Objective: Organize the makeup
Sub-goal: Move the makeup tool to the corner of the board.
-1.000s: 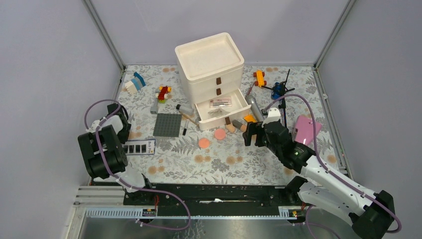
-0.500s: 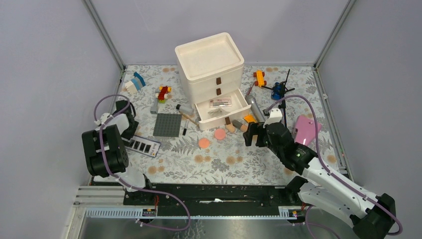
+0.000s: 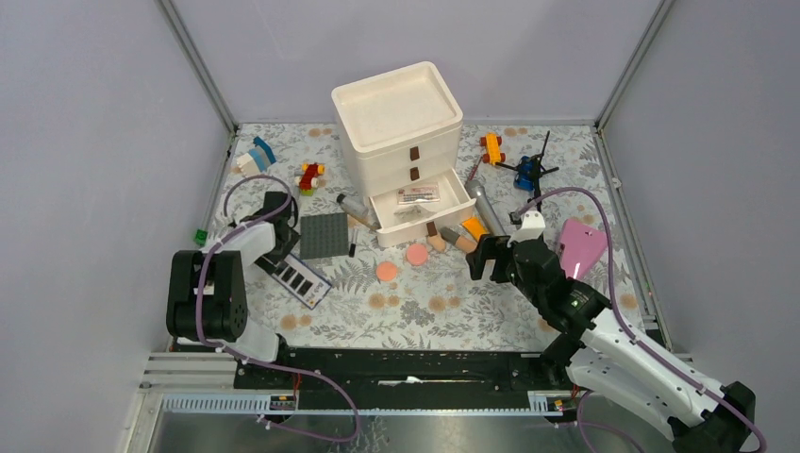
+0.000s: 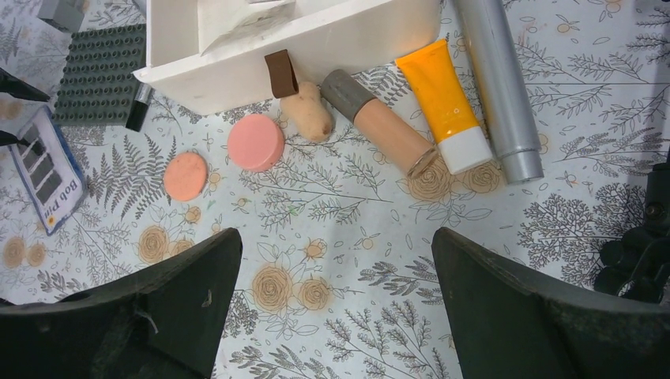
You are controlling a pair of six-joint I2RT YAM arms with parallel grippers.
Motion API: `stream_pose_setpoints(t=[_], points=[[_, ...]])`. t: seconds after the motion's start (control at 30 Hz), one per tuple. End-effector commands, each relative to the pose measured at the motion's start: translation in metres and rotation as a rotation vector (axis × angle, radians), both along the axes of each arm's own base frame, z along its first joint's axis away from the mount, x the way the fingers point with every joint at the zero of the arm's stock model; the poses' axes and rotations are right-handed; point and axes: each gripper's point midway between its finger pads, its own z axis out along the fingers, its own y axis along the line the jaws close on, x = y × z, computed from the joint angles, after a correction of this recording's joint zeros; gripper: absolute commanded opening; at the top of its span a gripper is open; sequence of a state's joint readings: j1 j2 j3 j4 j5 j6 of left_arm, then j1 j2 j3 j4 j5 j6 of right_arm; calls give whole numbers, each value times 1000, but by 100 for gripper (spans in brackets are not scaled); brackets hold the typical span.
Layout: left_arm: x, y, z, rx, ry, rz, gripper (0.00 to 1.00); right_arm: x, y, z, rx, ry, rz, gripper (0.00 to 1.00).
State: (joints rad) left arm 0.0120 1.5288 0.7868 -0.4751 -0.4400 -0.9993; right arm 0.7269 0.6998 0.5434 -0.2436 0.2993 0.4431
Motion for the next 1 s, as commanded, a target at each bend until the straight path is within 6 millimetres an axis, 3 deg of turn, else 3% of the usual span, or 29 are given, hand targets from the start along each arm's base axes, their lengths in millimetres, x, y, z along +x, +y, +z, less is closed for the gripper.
stream_pose_setpoints(t=[0.0, 0.57, 0.83, 0.97], points=[[-22, -36, -16, -80, 48, -44, 69, 1, -6, 4, 12, -19, -40, 97], [-66, -120, -28, -126, 96, -258, 68, 1, -6, 6, 23, -14, -51, 96], [-91, -180, -34, -162, 112, -401, 68, -1, -3, 2, 32, 4, -39, 95], [-99, -203, -27, -137, 114, -463, 70, -5, 8, -2, 66, 29, 6, 94]])
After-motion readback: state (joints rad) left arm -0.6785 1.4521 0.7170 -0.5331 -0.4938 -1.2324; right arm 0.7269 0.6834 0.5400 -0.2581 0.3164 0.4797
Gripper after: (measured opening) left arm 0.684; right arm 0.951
